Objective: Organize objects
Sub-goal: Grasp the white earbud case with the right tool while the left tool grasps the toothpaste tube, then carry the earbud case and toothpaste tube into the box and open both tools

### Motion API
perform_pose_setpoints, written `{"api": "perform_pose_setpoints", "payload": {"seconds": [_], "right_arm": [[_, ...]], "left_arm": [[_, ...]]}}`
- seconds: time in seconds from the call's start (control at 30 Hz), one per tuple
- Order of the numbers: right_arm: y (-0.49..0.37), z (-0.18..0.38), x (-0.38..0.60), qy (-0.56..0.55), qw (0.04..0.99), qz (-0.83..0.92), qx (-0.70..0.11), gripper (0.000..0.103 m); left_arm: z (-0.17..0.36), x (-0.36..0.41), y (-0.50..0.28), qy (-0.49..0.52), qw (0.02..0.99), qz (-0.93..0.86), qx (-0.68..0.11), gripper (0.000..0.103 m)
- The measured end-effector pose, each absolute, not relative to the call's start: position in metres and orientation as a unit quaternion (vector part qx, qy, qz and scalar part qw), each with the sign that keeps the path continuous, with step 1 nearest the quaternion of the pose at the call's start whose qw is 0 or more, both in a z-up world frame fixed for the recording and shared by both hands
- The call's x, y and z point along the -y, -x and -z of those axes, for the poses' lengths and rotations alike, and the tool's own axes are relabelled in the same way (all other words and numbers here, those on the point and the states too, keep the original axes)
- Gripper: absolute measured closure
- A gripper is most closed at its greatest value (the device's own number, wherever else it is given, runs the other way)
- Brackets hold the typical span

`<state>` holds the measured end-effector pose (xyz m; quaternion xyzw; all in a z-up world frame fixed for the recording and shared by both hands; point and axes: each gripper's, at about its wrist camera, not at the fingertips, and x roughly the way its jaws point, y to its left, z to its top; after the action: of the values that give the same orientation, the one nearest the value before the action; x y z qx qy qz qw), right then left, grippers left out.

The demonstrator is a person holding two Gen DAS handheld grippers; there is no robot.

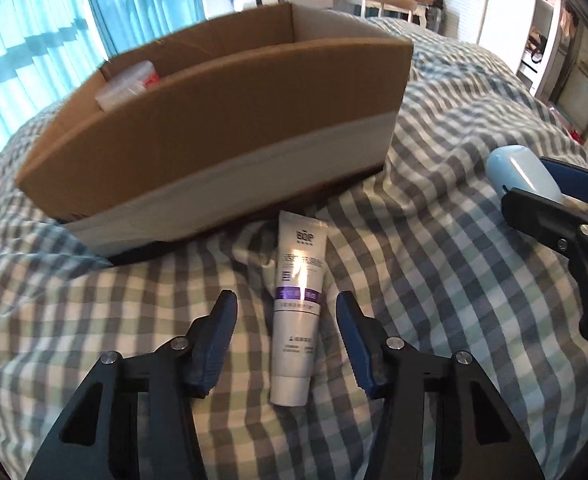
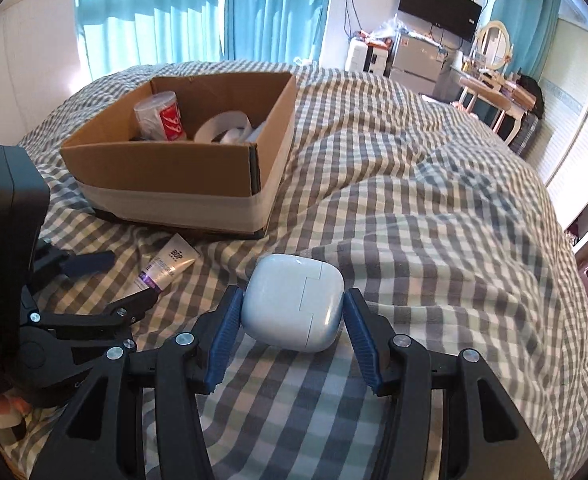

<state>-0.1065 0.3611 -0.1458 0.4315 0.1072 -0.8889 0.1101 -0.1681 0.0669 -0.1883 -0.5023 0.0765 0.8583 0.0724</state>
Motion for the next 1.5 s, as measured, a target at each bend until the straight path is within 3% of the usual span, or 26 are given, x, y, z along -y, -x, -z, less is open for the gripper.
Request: {"api": "perform_pose_setpoints", "payload": {"seconds": [0.27,0.3,0.33,0.43,0.5,1.5], "right_arm": [[0.117,0.162,-0.361,-0.453,0.11,0.879,-0.104,0.051],[0.117,0.163,-0.361,-0.455,0.11,0.878,-0.103,0.051],[0.117,0.163,-0.36,-0.455,0.11,0.877,-0.103,0.051],[0.118,0.164,-0.359,-0.455,0.109,0.878,-0.103,0.051],[0.117,0.164,-0.36,-0.454,0.108,0.878,-0.104,0.051],[0.05,0.082,-0.325,-0.361,0.097,0.92,-0.114,0.051]], "left_arm": [[0.212,-0.076,0.184,0.524,0.077,-0.843,-0.088,0.049],[0.213,-0.077,0.184,0.524,0.078,-0.844,-0.09,0.052],[0.212,-0.078,0.183,0.522,0.083,-0.844,-0.09,0.065],[0.21,-0.077,0.181,0.52,0.084,-0.846,-0.086,0.076],[0.207,-0.072,0.18,0.519,0.082,-0.847,-0.075,0.078],[0.071,-0.006,0.089,0.364,0.043,-0.93,-0.033,0.079]]}}
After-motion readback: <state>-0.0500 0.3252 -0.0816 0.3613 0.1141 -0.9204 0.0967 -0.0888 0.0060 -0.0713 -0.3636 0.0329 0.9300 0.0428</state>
